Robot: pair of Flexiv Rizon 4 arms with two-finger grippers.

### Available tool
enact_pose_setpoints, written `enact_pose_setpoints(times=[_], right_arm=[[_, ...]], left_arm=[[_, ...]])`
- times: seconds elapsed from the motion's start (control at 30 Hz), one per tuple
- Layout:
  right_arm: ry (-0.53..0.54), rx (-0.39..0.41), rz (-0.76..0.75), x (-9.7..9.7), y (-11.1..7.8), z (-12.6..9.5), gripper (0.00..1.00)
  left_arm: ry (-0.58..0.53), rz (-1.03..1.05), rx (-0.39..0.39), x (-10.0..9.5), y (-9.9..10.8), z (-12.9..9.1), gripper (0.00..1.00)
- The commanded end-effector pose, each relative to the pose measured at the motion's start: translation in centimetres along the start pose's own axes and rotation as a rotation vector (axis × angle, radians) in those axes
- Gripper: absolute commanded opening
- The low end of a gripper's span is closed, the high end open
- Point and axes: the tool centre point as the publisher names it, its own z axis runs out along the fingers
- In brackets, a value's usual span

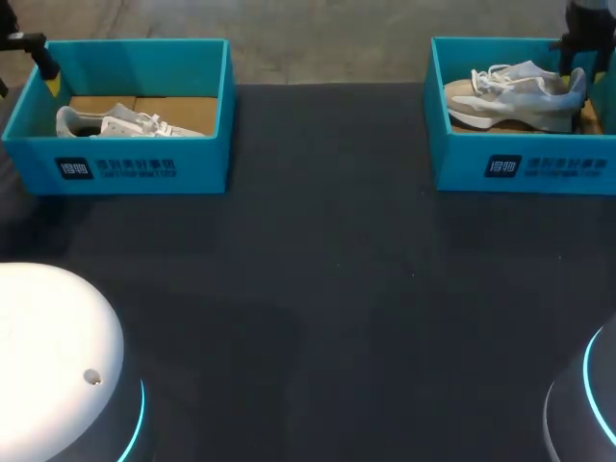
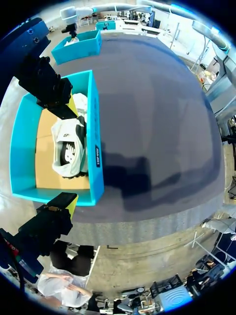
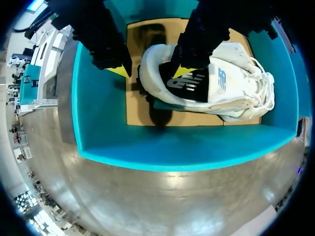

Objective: Take the shoe out of the shoebox, open the shoe tongue, remove and reinsert the insole, then place the shoe into the shoebox

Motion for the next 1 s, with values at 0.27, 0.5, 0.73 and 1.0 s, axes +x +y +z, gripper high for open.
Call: enact_pose_setpoints(times=[0.27,0.5,0.73,1.0], right_arm=[[-0.004,0.020,0.011,0.0,0.1,1.6,0.49],[-0.006,0.028,0.014,0.2,0.1,2.4,0.53],[0.002,0.037,0.018,0.5,0.2,3.0,0.68],[0.003,0.047,0.027,0.5,0.2,3.7,0.71]], left_arm=[[0.001,0.001,-0.003,0.0,-0.1,0.0,1.00],[0.001,0.001,-0.003,0.0,-0.1,0.0,1.00],[0.001,0.001,-0.003,0.0,-0.1,0.0,1.00],[0.001,0.001,-0.003,0.0,-0.1,0.0,1.00]])
